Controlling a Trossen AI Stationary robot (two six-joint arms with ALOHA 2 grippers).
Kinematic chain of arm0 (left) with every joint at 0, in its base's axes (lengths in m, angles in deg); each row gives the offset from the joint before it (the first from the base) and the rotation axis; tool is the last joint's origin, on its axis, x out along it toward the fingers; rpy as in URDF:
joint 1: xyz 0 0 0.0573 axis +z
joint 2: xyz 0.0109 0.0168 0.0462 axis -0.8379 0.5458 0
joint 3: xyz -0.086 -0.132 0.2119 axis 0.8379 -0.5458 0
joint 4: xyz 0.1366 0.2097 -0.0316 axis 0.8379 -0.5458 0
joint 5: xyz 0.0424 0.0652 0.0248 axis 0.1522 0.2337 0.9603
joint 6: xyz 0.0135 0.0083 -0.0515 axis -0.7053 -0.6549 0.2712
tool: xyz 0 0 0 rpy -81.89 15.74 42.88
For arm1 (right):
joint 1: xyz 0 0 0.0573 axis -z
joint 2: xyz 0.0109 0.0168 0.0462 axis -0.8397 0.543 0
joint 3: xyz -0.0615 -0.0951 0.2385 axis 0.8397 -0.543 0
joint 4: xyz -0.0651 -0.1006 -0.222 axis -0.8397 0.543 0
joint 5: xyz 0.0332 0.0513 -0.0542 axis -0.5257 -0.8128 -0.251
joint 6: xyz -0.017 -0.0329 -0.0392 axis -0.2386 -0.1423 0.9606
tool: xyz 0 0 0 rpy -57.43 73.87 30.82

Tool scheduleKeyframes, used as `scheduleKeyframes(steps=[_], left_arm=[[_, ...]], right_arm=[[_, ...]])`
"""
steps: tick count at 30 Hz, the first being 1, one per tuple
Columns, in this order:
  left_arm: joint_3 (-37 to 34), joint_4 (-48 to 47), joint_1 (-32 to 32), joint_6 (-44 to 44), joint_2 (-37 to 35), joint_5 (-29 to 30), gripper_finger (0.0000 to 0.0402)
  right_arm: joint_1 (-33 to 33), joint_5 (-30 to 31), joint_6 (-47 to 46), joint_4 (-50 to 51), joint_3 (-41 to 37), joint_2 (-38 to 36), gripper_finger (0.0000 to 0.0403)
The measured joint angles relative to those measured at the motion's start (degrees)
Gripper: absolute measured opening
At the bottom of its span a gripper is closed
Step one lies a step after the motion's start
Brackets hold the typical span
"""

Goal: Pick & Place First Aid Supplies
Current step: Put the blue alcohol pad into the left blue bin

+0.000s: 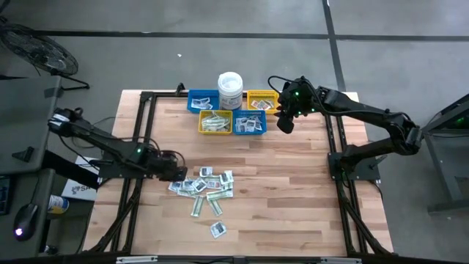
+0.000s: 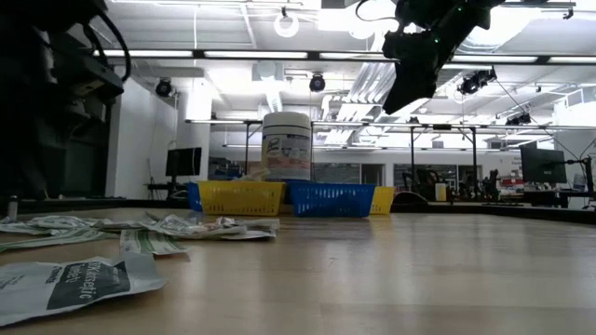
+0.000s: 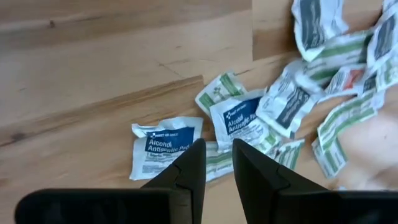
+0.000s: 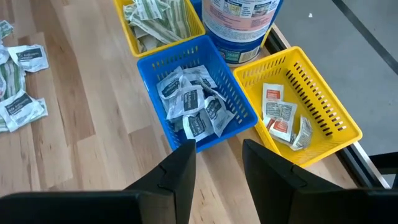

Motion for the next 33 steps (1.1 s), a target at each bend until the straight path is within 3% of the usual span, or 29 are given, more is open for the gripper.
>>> scheduleKeyframes(steps=[6, 16, 24, 33], left_arm=[[0.0, 0.3, -2.5, 2.8, 0.1, 6.6, 0.0086], [0.0, 6.3, -2.5, 2.8, 7.3, 6.6, 0.0169], [0.0, 13.1, -2.5, 2.7, 13.9, 6.4, 0.0174], [0.0, 16.6, -2.5, 2.4, 15.8, 5.8, 0.0173]], right_arm=[[0.0, 0.0, 0.0, 0.0, 0.0, 0.0, 0.0126], [0.0, 0.0, -0.3, 0.1, 0.0, 0.0, 0.0126], [0.0, 0.0, -0.5, 0.5, 0.0, 0.0, 0.0126], [0.0, 0.0, -0.6, 1.2, 0.0, 0.0, 0.0126]])
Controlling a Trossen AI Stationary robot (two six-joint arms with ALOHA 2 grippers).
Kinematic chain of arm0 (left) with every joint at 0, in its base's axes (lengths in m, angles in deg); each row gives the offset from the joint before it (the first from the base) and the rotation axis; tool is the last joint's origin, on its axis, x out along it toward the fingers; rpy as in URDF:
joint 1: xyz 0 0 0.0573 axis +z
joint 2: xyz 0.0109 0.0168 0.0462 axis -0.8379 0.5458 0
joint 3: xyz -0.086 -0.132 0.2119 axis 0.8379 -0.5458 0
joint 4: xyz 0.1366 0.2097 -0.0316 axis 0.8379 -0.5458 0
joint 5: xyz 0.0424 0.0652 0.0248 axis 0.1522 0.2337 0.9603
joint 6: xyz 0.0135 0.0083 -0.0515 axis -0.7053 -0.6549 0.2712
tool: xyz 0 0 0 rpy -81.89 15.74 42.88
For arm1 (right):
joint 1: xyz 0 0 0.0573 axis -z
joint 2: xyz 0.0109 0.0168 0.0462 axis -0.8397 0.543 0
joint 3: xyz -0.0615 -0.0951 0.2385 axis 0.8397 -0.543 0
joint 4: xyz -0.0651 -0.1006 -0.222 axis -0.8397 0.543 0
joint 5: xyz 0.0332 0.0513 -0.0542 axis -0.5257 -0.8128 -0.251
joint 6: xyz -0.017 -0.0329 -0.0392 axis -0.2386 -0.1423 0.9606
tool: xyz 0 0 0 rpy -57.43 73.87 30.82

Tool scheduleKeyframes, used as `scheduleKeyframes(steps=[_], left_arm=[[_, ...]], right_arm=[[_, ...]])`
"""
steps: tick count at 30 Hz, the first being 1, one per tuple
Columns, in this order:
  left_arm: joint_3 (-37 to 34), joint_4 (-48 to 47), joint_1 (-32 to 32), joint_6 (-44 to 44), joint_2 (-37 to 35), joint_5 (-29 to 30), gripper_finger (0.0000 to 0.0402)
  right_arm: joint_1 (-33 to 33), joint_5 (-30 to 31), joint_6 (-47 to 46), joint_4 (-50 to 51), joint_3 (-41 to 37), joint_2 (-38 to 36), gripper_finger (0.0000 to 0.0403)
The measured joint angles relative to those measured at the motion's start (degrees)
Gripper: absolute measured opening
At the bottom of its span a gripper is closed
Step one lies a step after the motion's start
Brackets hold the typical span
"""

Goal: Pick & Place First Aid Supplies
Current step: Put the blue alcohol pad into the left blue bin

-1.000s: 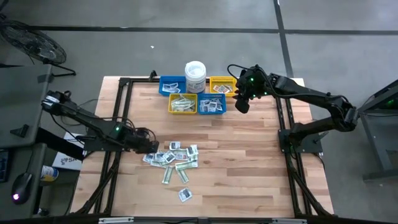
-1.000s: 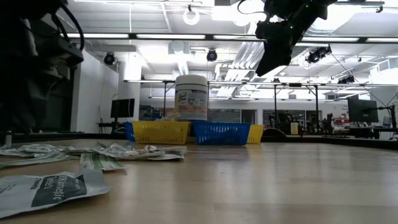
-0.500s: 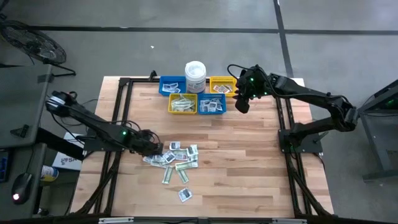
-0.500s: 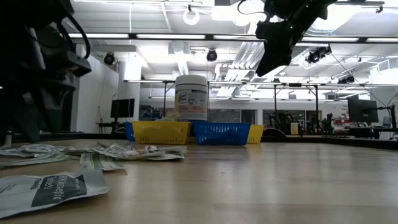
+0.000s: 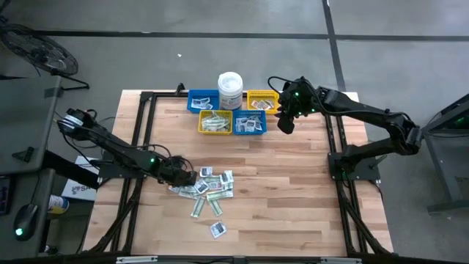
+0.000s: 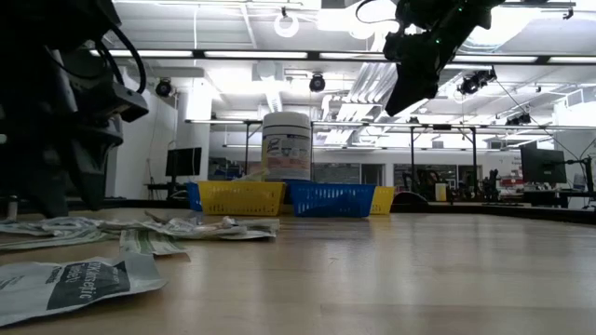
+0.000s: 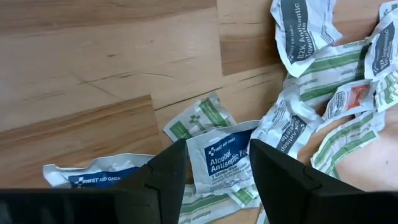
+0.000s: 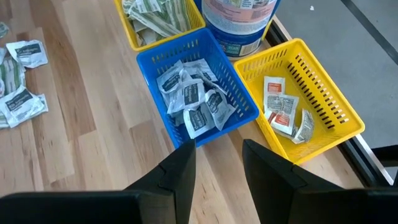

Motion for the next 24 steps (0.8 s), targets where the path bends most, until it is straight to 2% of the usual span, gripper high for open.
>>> scheduleKeyframes(steps=[4, 18, 24], left_arm=[[0.0, 0.1, 0.0, 0.0, 0.0, -0.3, 0.0151], [0.0, -0.4, 0.0, 0.4, 0.0, -1.9, 0.0012], [0.0, -0.4, 0.0, 0.4, -1.3, -2.1, 0.0002]], right_arm=[[0.0, 0.0, -0.1, 0.0, 0.0, 0.0, 0.0126], [0.0, 0.0, 0.0, 0.1, 0.0, 0.0, 0.0126], [0.0, 0.0, 0.1, 0.0, 0.0, 0.0, 0.0126]])
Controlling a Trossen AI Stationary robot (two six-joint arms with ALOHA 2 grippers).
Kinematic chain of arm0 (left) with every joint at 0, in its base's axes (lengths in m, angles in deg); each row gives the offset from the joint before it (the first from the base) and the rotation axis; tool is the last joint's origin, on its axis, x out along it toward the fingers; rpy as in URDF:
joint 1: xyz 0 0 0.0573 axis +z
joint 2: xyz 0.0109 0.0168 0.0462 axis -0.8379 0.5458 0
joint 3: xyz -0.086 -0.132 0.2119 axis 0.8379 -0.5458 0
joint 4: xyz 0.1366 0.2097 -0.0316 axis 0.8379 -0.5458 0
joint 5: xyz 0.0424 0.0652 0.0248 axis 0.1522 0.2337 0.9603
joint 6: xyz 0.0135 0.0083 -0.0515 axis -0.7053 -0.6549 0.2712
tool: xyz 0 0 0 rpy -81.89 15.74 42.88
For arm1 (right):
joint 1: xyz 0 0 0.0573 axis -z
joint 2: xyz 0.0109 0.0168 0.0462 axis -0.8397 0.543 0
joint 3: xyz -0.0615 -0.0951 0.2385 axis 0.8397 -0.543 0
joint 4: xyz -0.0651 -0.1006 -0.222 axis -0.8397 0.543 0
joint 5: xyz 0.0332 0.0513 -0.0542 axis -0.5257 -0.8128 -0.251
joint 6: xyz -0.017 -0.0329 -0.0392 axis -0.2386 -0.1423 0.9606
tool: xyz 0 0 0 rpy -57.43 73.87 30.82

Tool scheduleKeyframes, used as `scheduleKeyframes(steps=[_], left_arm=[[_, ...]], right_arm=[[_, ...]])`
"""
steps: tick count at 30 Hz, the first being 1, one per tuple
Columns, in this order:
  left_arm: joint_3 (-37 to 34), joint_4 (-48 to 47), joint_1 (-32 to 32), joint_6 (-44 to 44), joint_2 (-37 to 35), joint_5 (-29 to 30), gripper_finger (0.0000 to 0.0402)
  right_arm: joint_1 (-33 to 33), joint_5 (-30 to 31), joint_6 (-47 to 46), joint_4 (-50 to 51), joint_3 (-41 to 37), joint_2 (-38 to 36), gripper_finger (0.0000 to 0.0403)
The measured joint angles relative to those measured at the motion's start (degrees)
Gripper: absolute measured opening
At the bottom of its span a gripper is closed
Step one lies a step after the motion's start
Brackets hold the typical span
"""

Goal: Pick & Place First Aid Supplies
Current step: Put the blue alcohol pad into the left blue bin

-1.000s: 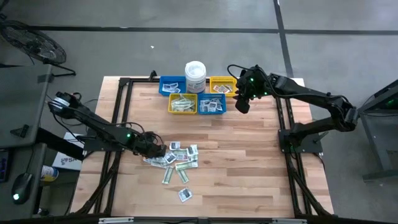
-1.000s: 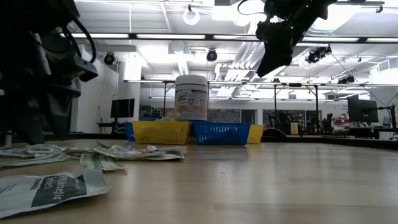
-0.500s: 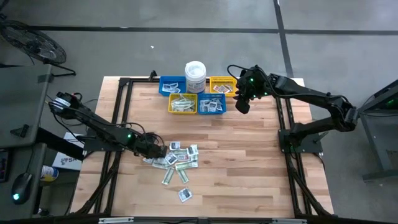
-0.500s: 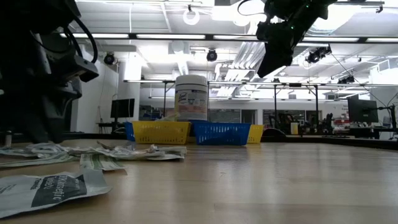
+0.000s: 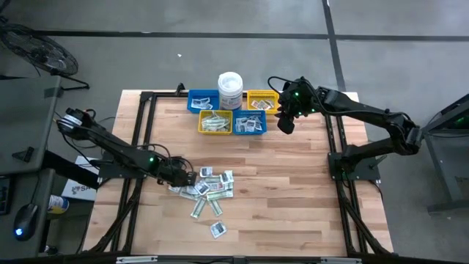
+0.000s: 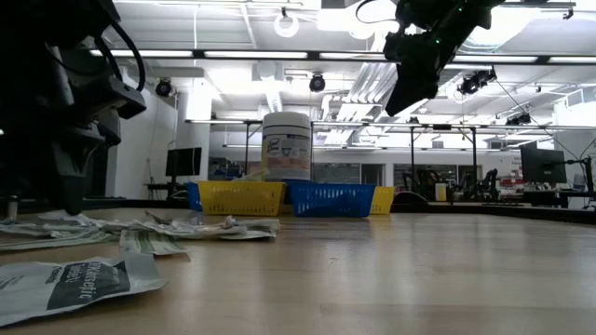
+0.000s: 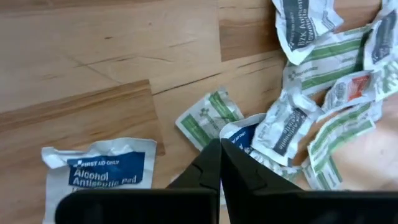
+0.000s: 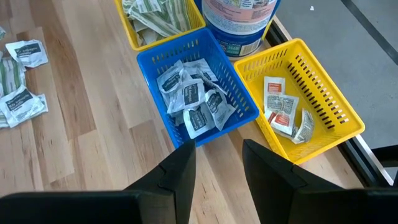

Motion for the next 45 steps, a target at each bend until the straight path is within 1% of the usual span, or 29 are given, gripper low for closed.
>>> scheduleKeyframes(steps=[9, 17, 23, 28, 34, 37, 40, 42, 45], left_arm=[[0.0, -0.7, 0.1, 0.0, -7.8, 0.6, 0.0001], [0.2, -0.6, 0.1, -1.5, -14.2, 8.7, 0.0001], [0.2, -0.2, 0.1, -2.0, -16.7, 12.2, 0.0], [0.2, 2.2, 0.1, -3.4, -17.5, 19.3, 0.0], [0.2, 9.7, 0.7, -10.4, -17.6, 34.7, 0.0], [0.2, 11.6, 4.1, -15.4, -17.6, 38.4, 0.0], [0.2, 12.1, 10.4, -20.5, -18.2, 38.0, 0.0], [0.2, 12.1, 15.7, -25.0, -18.9, 34.9, 0.0], [0.2, 12.9, 25.2, -32.5, -19.9, 27.4, 0.0]], right_arm=[[0.0, 0.0, 0.0, 0.0, 0.0, 0.0, 0.0126], [0.0, 0.0, 0.0, -0.2, 0.0, 0.0, 0.0126], [0.0, 0.3, 0.0, -0.8, 0.0, 0.0, 0.0126], [0.0, 0.7, 0.0, -0.9, 0.0, 0.0, 0.0126], [0.0, 0.7, -0.9, -0.9, 0.0, 0.0, 0.0126], [0.0, 0.7, -1.8, -0.9, 0.0, 0.0, 0.0126], [0.1, 0.7, -3.0, -1.8, 0.0, 0.0, 0.0126], [0.2, 0.9, -4.1, -3.0, 0.0, 0.0, 0.0126], [0.1, 2.6, -6.4, -5.8, 0.0, 0.0, 0.0126]])
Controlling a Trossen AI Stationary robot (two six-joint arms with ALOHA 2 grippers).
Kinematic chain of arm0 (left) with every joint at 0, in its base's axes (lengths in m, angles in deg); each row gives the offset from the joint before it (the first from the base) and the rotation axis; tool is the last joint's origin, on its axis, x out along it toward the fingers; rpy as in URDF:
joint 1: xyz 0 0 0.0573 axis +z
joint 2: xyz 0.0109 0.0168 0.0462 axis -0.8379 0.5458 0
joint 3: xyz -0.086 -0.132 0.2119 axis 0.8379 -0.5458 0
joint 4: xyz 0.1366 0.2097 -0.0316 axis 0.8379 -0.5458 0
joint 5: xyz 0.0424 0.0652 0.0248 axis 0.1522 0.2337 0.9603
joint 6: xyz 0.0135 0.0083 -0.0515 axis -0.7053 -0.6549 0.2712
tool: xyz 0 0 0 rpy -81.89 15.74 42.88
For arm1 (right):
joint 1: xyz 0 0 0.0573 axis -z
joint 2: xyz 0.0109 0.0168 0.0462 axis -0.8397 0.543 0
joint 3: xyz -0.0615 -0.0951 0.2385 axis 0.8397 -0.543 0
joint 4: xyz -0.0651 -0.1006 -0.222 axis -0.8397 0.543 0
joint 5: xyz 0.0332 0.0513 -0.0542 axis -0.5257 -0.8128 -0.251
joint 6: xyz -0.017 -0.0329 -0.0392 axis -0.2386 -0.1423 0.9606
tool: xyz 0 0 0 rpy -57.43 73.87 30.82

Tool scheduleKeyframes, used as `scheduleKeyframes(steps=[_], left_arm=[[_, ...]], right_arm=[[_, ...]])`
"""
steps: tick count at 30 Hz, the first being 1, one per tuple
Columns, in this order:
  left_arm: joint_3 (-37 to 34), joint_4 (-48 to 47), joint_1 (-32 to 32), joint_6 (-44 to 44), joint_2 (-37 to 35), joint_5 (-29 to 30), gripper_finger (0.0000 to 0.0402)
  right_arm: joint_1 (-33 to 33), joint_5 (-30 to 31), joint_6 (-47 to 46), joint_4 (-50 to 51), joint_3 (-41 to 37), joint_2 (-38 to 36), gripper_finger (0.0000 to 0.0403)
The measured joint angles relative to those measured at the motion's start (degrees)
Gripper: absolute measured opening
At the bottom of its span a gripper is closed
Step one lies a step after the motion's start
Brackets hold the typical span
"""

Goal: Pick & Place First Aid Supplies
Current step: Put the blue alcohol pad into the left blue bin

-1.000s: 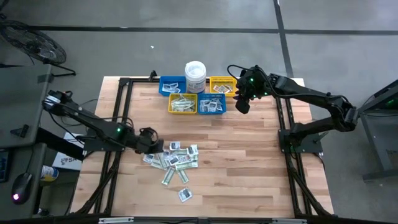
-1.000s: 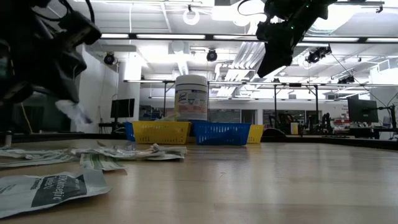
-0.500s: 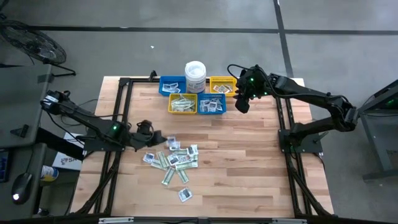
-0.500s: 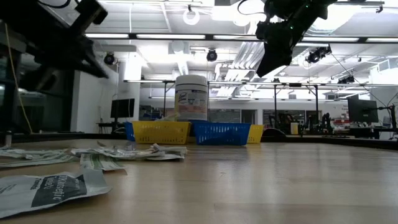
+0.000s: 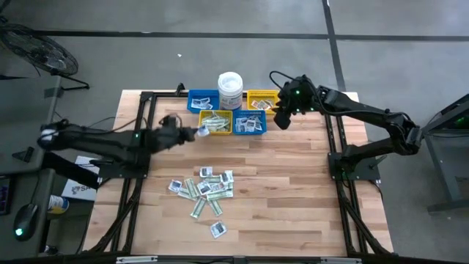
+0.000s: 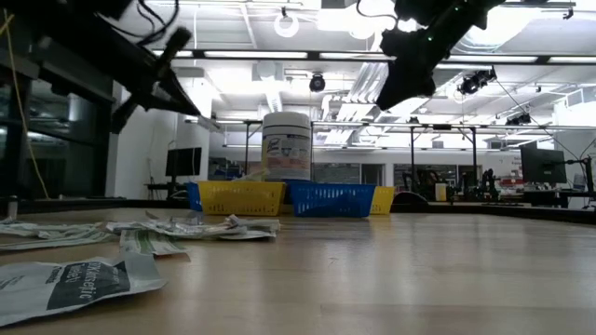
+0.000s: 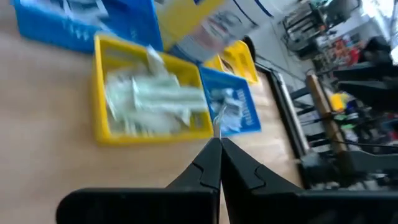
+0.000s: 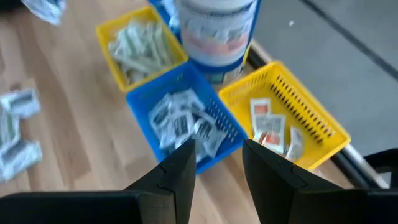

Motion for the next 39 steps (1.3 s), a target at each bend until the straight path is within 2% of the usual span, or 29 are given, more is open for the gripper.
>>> scheduleKeyframes(steps=[11, 15, 18, 23, 26, 32, 36, 39], left_arm=[[0.0, 4.2, 38.1, -26.4, 0.7, -30.0, 0.0], [0.0, 8.4, 50.6, -32.6, 4.5, -43.2, 0.0], [0.0, 12.1, 57.1, -35.1, 9.5, -50.9, 0.0], [0.3, 21.7, 62.6, -36.6, 19.8, -60.0, 0.0], [3.3, 23.0, 63.0, -38.2, 26.2, -62.8, 0.0], [11.6, 19.1, 63.0, -41.3, 36.0, -63.1, 0.0], [15.7, 10.7, 63.0, -47.1, 38.7, -61.0, 0.0], [17.5, 8.0, 62.9, -49.9, 39.5, -60.1, 0.0]], right_arm=[[0.0, 7.2, -6.5, -5.5, 0.0, 0.0, 0.0126], [0.0, 11.0, -8.7, -5.5, 0.0, 0.0, 0.0126], [0.0, 13.2, -10.4, -5.5, 0.0, 0.0, 0.0126], [0.0, 16.0, -13.7, -5.5, 0.0, 0.0, 0.0126], [0.0, 16.9, -15.4, -5.5, 0.0, 0.0, 0.0126], [0.0, 17.5, -16.2, -5.5, 0.0, 0.0, 0.0126], [0.0, 18.4, -16.6, -5.5, 0.0, 0.0, 0.0126], [0.0, 18.5, -17.4, -5.5, 0.0, 0.0, 0.0126]])
